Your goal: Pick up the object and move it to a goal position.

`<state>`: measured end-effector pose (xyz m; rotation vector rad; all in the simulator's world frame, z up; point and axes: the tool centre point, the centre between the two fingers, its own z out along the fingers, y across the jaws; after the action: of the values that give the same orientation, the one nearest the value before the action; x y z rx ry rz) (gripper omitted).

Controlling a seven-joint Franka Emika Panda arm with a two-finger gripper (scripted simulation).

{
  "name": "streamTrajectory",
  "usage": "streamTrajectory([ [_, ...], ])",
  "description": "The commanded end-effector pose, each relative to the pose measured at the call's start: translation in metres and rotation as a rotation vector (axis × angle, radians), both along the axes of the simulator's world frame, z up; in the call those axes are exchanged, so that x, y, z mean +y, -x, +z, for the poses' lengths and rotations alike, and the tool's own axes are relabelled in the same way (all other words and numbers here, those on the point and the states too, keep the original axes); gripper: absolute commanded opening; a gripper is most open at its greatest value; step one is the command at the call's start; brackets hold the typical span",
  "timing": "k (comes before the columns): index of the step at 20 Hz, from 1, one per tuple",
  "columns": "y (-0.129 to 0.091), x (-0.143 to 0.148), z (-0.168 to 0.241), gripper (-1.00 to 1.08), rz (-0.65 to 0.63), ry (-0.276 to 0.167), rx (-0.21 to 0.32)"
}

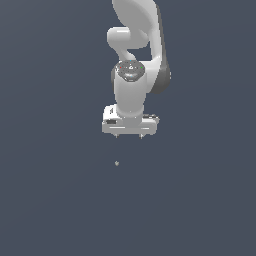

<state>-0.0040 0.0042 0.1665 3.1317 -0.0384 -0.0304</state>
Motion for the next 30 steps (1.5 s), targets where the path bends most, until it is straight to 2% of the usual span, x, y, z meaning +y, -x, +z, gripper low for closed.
streamTrajectory([
  [1,0.0,0.0,0.0,1.0,0.0,0.0,0.0],
  [19,-0.004,-0.002,0.009,1.0,0.026,-0.008,-0.014],
  [30,-0.013,-0.01,-0.006,1.0,0.165,-0.003,-0.012],
])
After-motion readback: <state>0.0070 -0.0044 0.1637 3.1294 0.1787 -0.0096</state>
